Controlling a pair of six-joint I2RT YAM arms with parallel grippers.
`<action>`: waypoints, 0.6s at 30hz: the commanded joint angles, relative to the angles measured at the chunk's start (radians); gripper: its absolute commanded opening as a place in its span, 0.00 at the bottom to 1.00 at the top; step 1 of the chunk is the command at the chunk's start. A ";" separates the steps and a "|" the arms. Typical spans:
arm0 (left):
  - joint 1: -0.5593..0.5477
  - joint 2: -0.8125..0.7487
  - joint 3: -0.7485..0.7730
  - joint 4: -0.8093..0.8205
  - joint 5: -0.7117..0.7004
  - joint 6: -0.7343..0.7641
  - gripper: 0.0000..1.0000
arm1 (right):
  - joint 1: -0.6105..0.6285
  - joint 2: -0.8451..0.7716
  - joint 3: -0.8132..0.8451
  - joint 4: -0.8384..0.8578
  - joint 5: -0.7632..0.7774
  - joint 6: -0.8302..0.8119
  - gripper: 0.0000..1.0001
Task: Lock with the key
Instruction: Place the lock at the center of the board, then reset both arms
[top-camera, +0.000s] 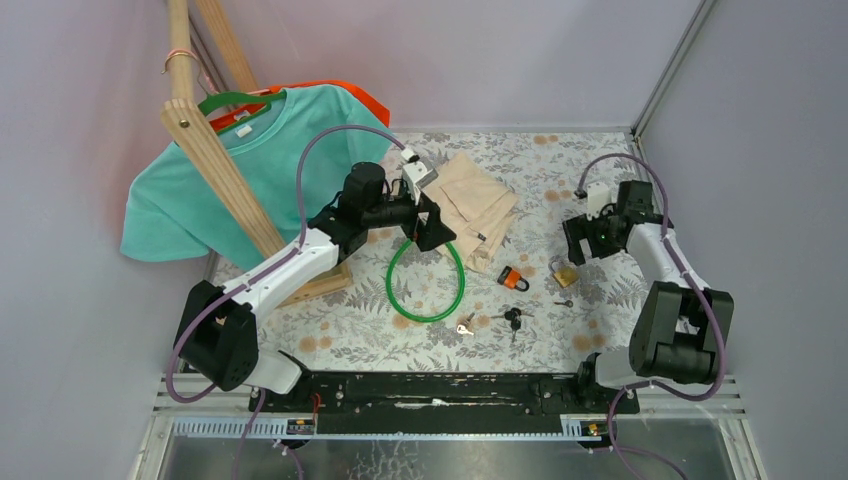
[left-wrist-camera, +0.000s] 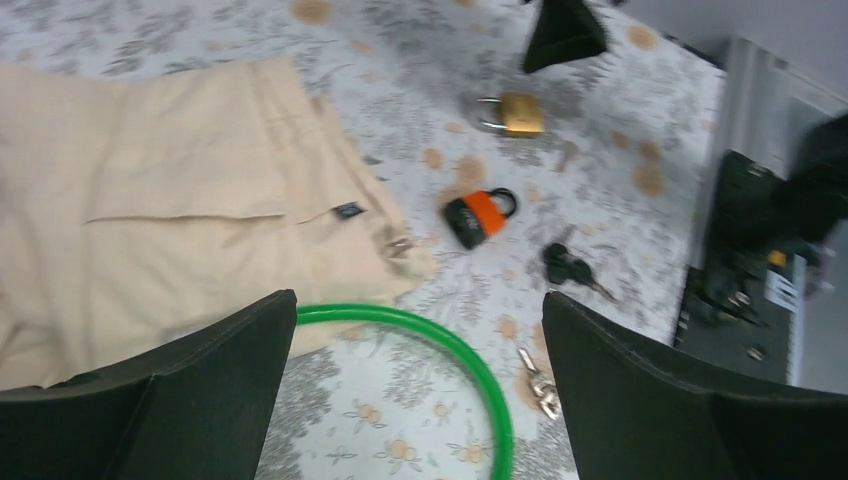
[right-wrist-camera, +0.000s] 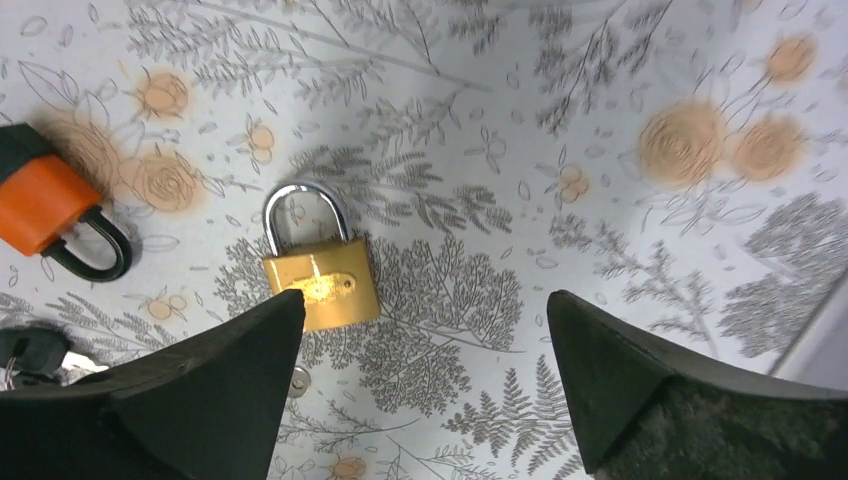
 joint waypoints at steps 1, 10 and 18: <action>0.012 -0.027 0.034 0.026 -0.258 0.005 1.00 | 0.133 -0.052 0.073 0.011 0.214 0.017 1.00; 0.053 -0.094 0.033 0.013 -0.525 0.058 1.00 | 0.283 -0.024 0.302 -0.120 0.227 0.144 0.99; 0.058 -0.142 0.068 0.025 -0.744 0.000 1.00 | 0.412 -0.040 0.376 -0.156 0.387 0.161 0.99</action>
